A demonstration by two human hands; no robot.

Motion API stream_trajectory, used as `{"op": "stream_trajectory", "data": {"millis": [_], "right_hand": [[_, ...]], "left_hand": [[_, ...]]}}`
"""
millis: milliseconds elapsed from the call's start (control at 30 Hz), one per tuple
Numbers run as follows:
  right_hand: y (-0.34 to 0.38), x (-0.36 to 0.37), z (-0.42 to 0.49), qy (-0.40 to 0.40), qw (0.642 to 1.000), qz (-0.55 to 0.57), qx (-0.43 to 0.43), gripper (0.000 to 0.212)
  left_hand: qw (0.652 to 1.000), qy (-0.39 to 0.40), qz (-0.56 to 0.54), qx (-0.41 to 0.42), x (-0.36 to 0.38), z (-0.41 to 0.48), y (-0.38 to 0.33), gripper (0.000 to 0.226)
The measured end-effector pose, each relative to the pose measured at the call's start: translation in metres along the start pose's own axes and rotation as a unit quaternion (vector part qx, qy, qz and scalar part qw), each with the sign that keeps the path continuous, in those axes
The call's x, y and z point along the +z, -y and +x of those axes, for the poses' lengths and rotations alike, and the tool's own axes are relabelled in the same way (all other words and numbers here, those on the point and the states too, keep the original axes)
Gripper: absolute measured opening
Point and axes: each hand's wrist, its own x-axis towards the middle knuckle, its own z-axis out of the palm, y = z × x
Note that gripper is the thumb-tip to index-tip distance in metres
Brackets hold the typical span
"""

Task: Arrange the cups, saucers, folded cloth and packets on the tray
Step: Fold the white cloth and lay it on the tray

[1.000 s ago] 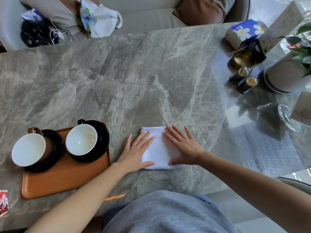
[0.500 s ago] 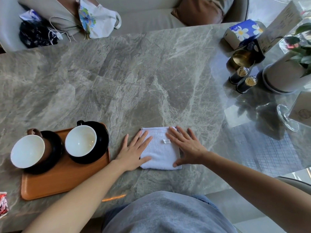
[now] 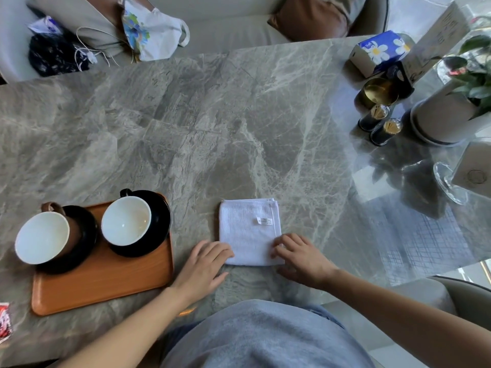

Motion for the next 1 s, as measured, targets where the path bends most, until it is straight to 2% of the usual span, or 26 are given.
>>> {"op": "stream_trajectory", "data": {"millis": [200, 400, 533, 633, 800, 1000], "right_hand": [[0.003, -0.001, 0.007, -0.012, 0.998, 0.031, 0.047, 0.031], [0.011, -0.011, 0.010, -0.105, 0.987, 0.108, 0.060, 0.021], [0.015, -0.015, 0.008, -0.116, 0.981, 0.137, 0.071, 0.024], [0.016, -0.017, 0.006, -0.131, 0.973, 0.163, 0.096, 0.019], [0.014, -0.014, 0.006, -0.160, 0.944, 0.240, 0.162, 0.013], [0.004, -0.016, 0.023, -0.176, 0.891, 0.339, 0.248, 0.013]], "left_hand": [[0.999, 0.002, -0.032, -0.043, 0.000, 0.007, -0.004, 0.036], [0.994, -0.016, -0.053, -0.096, -0.001, 0.015, -0.010, 0.039], [0.990, -0.060, -0.072, -0.104, -0.004, 0.018, -0.007, 0.033], [0.978, -0.100, -0.145, -0.113, -0.008, 0.019, -0.006, 0.029], [0.944, -0.075, -0.248, -0.203, -0.019, 0.023, -0.013, 0.023], [0.911, -0.067, -0.320, -0.252, -0.015, 0.039, -0.009, 0.012]]}}
